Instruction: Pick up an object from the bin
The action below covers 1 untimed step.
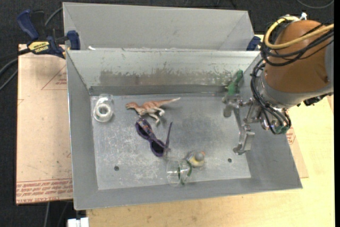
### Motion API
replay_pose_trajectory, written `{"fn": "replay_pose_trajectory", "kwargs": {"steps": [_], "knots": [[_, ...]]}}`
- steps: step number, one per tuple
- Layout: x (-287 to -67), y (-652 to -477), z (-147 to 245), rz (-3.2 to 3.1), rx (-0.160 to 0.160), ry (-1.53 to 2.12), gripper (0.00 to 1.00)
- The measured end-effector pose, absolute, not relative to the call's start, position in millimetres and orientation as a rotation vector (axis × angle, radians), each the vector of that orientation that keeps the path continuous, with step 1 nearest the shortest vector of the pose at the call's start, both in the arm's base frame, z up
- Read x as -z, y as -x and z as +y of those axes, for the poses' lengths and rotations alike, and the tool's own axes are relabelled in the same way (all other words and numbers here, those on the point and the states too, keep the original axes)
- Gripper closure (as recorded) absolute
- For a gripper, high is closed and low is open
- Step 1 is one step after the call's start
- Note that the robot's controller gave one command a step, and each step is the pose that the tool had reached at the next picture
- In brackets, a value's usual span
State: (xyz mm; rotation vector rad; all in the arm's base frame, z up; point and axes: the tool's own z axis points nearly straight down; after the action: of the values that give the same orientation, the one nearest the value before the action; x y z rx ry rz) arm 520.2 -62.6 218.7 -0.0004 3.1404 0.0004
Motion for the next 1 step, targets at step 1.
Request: {"fn": "replay_pose_trajectory", "kwargs": {"steps": [1], "knots": [[-120.2,-579.1,-9.8,3.139,-0.003,0.035,0.00]]}}
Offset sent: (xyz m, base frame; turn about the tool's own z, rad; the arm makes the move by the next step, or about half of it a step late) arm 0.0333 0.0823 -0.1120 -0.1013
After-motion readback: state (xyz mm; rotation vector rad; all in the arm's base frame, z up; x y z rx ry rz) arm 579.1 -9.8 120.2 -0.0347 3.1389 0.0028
